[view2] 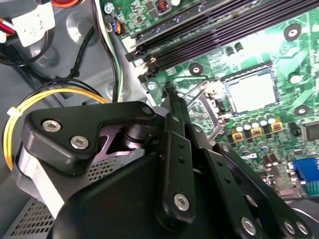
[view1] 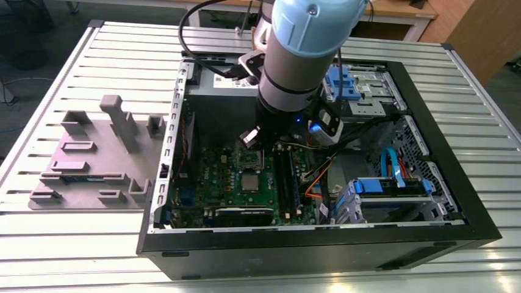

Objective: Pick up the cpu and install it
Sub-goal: 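Close the cpu cover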

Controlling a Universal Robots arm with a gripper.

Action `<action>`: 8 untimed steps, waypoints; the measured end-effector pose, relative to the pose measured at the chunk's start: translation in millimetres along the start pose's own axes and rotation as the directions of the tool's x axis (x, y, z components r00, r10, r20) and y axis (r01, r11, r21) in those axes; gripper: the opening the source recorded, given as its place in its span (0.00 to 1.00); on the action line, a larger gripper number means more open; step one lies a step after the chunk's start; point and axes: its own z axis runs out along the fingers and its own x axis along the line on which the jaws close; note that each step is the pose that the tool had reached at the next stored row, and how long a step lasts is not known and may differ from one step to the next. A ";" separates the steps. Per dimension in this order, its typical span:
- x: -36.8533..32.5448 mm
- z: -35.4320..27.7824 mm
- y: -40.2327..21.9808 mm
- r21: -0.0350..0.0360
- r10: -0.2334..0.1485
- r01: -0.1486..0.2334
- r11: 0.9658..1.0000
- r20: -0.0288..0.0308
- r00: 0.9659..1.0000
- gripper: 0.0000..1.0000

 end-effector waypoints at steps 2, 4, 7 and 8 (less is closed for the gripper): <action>1.5 -1.2 -2.0 0.000 0.000 0.000 1.000 0.000 1.000 0.11; 3.0 -2.3 -4.2 0.000 0.000 0.000 1.000 0.000 1.000 0.11; 5.3 -4.0 -7.4 0.000 0.000 0.000 1.000 0.000 1.000 0.11; 6.0 -4.6 -8.4 0.000 0.000 0.000 1.000 0.000 1.000 0.11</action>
